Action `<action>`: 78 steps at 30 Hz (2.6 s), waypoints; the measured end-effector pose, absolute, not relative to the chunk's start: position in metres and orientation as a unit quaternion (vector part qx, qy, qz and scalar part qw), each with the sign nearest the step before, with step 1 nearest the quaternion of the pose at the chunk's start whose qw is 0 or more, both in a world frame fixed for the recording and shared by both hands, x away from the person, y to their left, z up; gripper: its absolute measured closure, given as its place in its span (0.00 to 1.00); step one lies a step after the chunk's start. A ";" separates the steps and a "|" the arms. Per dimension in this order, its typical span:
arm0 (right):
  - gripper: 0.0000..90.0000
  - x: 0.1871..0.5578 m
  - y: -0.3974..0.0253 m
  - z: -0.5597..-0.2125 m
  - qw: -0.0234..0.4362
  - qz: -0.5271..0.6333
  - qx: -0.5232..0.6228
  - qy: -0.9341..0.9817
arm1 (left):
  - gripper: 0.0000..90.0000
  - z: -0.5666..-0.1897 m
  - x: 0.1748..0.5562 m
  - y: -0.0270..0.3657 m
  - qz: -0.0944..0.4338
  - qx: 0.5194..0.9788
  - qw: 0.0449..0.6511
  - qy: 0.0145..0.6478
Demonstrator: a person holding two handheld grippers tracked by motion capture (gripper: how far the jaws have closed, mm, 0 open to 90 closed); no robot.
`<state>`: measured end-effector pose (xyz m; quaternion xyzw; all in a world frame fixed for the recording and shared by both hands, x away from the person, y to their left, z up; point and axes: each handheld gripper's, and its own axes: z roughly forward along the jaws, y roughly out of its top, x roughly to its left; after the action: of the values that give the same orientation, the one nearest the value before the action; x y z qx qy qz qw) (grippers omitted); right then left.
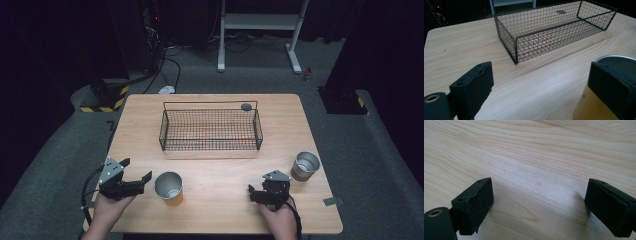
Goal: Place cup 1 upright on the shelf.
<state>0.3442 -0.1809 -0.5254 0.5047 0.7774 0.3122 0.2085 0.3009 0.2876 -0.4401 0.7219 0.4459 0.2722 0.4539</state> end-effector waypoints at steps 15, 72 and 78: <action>0.09 0.344 -0.181 -0.525 0.208 0.312 0.505 0.777 | 0.01 -0.437 0.294 0.269 0.226 0.737 0.485 0.413; 0.09 0.344 -0.181 -0.525 0.208 0.312 0.505 0.777 | 0.01 -0.477 0.289 0.224 0.178 0.806 0.452 0.338; 0.09 0.344 -0.181 -0.525 0.208 0.312 0.505 0.777 | 0.01 -0.478 0.290 0.227 0.175 0.806 0.453 0.338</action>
<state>0.3442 -0.1808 -0.5254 0.5049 0.7773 0.3122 0.2083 0.2902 0.2265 -0.4780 0.8062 0.3378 0.1753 0.4530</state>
